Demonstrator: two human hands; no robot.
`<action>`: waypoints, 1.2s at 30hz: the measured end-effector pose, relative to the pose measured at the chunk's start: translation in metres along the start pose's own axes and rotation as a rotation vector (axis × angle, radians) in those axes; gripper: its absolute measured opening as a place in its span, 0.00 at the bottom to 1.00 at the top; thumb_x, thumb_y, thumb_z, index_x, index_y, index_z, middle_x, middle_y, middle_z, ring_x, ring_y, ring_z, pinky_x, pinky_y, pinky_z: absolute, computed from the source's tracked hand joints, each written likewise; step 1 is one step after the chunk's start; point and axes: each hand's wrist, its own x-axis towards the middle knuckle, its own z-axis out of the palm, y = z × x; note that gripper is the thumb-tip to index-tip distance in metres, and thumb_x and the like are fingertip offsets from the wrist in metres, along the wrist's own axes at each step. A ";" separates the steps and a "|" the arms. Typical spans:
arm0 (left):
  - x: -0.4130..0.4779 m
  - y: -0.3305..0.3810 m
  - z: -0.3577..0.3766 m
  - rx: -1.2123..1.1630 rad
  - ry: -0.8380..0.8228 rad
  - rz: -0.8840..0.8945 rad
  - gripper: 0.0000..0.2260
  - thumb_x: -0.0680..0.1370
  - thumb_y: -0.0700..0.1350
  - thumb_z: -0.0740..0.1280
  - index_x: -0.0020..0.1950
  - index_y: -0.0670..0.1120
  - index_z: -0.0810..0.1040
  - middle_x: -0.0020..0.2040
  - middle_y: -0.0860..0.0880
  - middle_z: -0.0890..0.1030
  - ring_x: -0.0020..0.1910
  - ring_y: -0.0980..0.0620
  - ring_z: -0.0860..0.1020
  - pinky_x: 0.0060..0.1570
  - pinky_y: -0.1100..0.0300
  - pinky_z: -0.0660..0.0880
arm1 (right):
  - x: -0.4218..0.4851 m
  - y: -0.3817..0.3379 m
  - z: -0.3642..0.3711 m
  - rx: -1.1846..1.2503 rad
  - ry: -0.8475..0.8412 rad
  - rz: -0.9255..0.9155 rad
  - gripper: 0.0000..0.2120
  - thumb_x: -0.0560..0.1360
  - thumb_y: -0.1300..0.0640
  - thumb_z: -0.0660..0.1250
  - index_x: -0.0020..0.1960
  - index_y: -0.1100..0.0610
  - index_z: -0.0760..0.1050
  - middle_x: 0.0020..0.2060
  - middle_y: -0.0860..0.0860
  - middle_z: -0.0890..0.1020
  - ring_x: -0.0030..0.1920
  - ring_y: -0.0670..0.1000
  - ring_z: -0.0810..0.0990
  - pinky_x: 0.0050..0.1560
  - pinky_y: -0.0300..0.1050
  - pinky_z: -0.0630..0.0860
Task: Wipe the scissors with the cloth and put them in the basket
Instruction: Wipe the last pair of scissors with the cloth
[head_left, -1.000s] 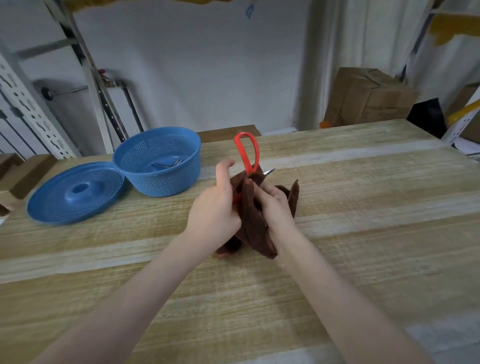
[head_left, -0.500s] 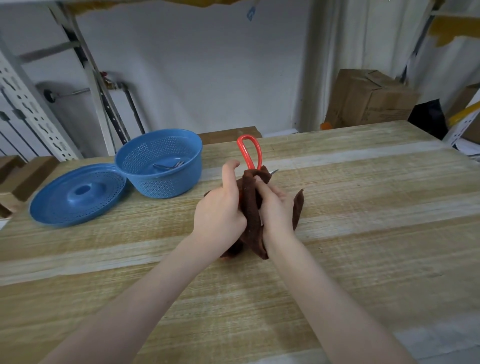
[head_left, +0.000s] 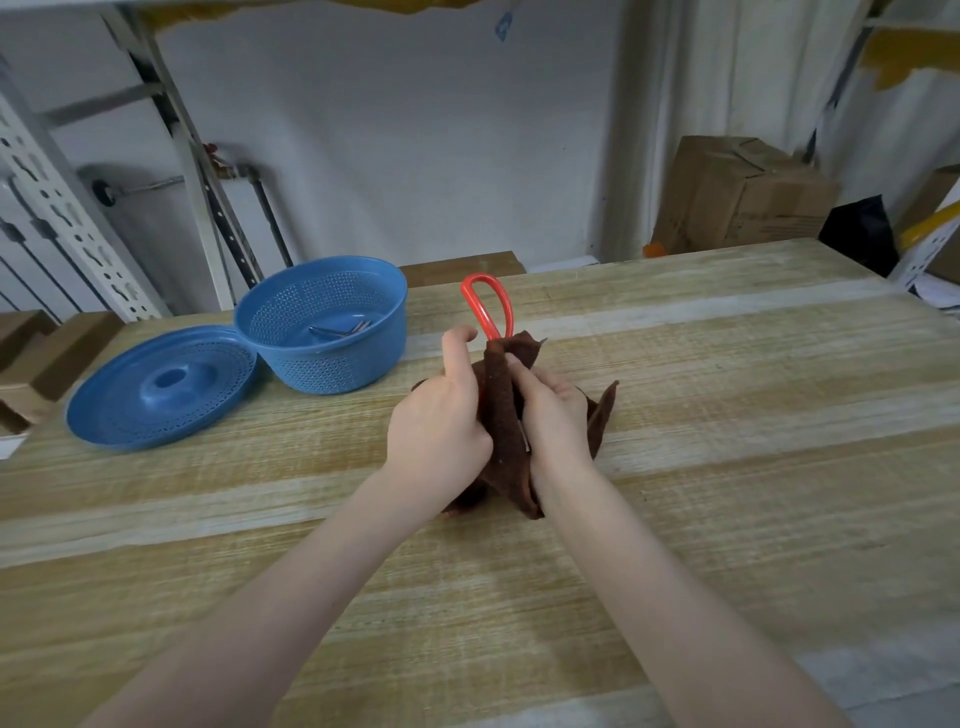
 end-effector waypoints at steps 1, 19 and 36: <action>-0.001 0.000 0.000 -0.007 0.002 0.008 0.31 0.71 0.33 0.61 0.68 0.51 0.52 0.41 0.47 0.80 0.37 0.44 0.78 0.32 0.54 0.69 | 0.000 -0.001 -0.001 -0.018 0.008 0.001 0.06 0.76 0.58 0.71 0.46 0.62 0.82 0.33 0.54 0.83 0.33 0.51 0.82 0.35 0.42 0.78; 0.000 -0.006 0.005 0.036 0.031 0.015 0.30 0.71 0.34 0.63 0.63 0.55 0.51 0.42 0.49 0.79 0.37 0.45 0.79 0.33 0.52 0.73 | 0.009 -0.011 -0.004 -0.055 0.061 0.014 0.10 0.72 0.57 0.74 0.47 0.65 0.82 0.37 0.58 0.85 0.37 0.56 0.85 0.41 0.47 0.83; 0.004 -0.009 -0.004 -0.009 0.086 -0.028 0.28 0.73 0.35 0.64 0.64 0.52 0.52 0.41 0.50 0.79 0.38 0.44 0.79 0.35 0.47 0.76 | 0.012 0.001 0.003 0.033 0.107 0.020 0.22 0.71 0.43 0.74 0.52 0.62 0.83 0.45 0.58 0.85 0.46 0.57 0.85 0.51 0.52 0.81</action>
